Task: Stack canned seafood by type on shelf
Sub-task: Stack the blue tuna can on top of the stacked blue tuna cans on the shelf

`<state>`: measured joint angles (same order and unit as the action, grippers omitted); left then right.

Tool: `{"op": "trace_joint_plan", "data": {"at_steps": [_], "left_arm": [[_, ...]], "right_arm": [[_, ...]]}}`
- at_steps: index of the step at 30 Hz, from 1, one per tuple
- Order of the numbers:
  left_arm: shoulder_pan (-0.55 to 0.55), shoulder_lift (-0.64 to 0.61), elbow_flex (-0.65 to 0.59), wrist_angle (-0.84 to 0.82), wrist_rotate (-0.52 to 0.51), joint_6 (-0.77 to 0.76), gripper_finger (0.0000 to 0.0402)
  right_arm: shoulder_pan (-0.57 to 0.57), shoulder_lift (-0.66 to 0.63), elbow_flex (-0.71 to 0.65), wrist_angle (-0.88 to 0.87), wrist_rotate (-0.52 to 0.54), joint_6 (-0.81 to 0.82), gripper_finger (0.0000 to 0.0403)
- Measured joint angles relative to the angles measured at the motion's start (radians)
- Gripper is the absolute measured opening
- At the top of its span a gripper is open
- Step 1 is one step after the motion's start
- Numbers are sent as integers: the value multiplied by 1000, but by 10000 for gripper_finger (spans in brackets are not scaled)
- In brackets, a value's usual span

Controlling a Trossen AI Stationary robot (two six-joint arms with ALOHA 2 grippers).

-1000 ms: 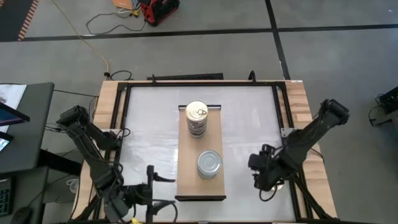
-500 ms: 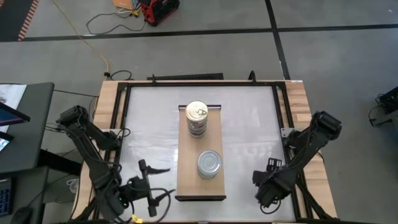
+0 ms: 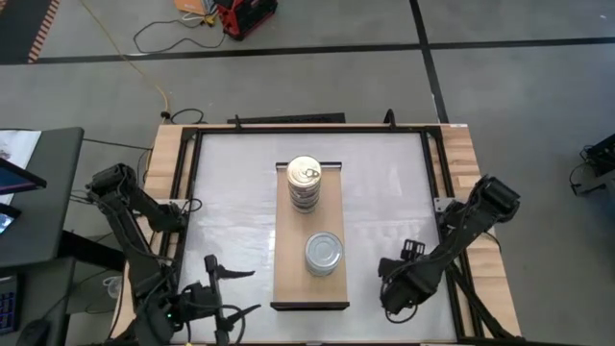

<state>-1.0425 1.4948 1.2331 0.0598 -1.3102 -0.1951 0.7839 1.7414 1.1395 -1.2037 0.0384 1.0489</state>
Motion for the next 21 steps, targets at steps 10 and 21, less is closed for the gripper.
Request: {"op": "trace_joint_plan", "data": {"at_steps": [10,21], "left_arm": [[13,0,0,-83,29,-107,307],[67,0,0,-230,58,-292,307]], "right_arm": [[36,-105,21,-71,-15,46,301],[100,-84,-17,-55,-38,104,301]]}}
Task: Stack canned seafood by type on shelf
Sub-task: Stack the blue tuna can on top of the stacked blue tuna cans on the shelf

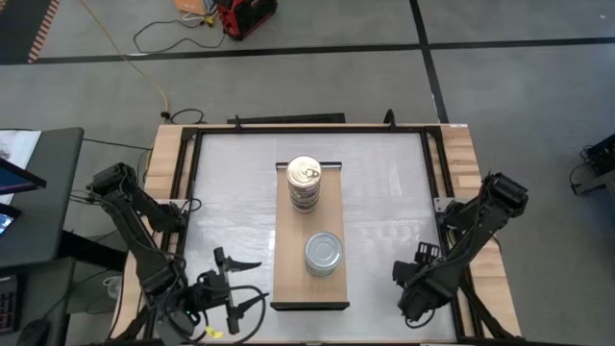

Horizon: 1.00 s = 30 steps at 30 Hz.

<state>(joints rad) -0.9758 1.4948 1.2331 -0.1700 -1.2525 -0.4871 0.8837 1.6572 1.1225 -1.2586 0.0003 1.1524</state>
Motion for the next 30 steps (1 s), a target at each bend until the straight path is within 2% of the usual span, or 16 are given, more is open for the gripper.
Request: {"op": "trace_joint_plan", "data": {"at_steps": [6,12,16,20,25,30], "left_arm": [[-12,-1,0,57,-41,90,307],[-83,-1,0,159,-161,247,307],[-105,-1,0,176,-218,286,307],[-103,-1,0,176,-219,293,307],[-93,-1,0,163,-206,282,307],[-92,-2,0,162,-206,276,307]], "right_arm": [[16,0,-12,45,51,22,301],[16,0,-68,88,34,57,295],[19,-8,-64,149,48,54,285],[6,-7,-40,107,48,54,282],[12,-7,37,-69,47,43,282],[20,-8,-12,-74,-6,25,282]]}}
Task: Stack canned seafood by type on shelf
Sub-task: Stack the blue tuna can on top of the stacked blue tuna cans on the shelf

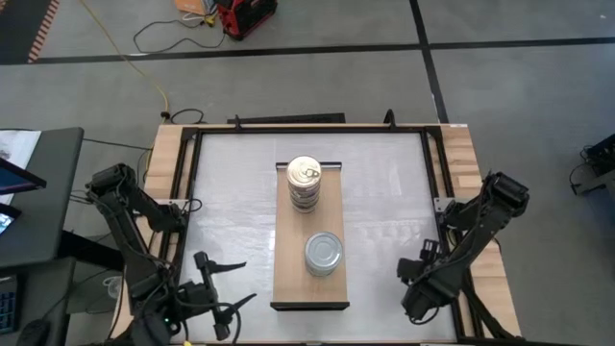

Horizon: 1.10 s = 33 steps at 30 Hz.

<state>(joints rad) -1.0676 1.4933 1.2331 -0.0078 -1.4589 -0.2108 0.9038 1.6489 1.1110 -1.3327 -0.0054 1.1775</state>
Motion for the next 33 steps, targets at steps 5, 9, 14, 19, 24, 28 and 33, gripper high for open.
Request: {"op": "trace_joint_plan", "data": {"at_steps": [5,9,14,19,24,28,33], "left_arm": [[-14,0,0,7,-31,3,307],[-30,-1,0,30,-66,44,307],[-33,-3,0,26,-99,59,307],[-32,-3,0,23,-98,81,307],[-32,-3,0,21,-100,107,307],[-32,-3,0,22,-113,136,307],[-32,-16,0,23,-113,155,307]], "right_arm": [[-1,-2,-68,77,-4,-12,282],[-36,-2,-104,84,31,-50,281],[-138,-3,-117,84,116,-161,281],[-292,-2,-119,72,192,-326,281],[-435,-42,-121,67,295,-470,281],[-523,-141,-121,57,339,-528,281],[-529,-289,-121,69,331,-425,281]]}}
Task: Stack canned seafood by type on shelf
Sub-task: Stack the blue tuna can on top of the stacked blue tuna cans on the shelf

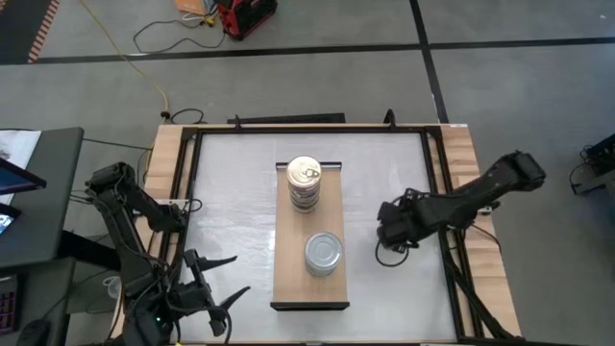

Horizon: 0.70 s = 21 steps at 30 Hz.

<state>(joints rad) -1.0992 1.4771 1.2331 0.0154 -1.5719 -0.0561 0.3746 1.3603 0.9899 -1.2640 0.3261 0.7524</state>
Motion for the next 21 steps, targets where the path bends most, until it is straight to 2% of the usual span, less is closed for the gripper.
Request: {"op": "trace_joint_plan", "data": {"at_steps": [5,9,14,18,21], "left_arm": [[0,-6,0,-7,29,16,307],[11,-7,0,-8,66,54,307],[48,-7,0,-32,243,112,306],[90,-6,0,-90,414,115,306],[131,-7,-30,-41,550,132,306]], "right_arm": [[61,-91,-57,55,-13,157,281],[23,-182,-154,137,-95,134,281],[-86,-257,-220,216,-173,20,281],[-200,-259,-234,217,-226,-80,281],[-276,-252,-234,246,-275,-160,281]]}}
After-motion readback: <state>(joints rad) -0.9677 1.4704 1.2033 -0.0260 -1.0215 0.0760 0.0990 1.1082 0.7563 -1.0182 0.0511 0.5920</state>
